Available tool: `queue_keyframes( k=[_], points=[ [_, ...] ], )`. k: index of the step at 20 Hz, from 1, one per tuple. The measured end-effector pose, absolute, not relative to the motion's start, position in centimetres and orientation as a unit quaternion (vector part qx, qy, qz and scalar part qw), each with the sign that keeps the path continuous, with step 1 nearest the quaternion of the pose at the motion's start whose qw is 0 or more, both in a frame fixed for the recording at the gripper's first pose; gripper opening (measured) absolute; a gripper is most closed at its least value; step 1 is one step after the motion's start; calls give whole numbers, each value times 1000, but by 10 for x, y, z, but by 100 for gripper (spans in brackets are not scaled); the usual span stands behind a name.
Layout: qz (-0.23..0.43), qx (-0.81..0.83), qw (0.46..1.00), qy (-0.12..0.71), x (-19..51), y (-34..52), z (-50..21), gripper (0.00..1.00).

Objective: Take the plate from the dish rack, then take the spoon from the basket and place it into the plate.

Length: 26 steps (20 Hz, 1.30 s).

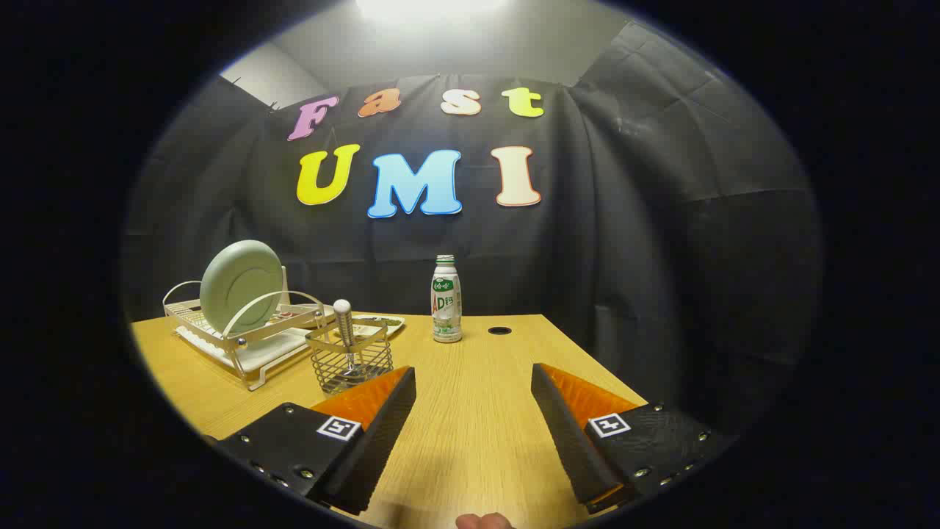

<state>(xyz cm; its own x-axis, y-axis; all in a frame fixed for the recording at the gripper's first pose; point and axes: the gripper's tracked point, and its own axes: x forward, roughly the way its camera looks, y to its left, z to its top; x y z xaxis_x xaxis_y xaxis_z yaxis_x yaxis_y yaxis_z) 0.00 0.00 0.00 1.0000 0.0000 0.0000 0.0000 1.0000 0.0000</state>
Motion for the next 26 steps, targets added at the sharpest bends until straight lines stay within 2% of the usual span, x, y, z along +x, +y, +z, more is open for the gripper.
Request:
queue_keyframes(
  k=[5, 9, 14, 19, 26],
  points=[
    [4, 22, 1000, -12, 52, -2, 14, 97],
    [-3, 9, 999, -37, 70, -9, 71, 97],
    [13, 8, 999, -45, 57, 5, 153, 98],
    [-5, 3, 997, -70, 33, 26, 238, 97],
    [-15, 9, 998, -58, 19, 93, 279, 97]
  ],
)
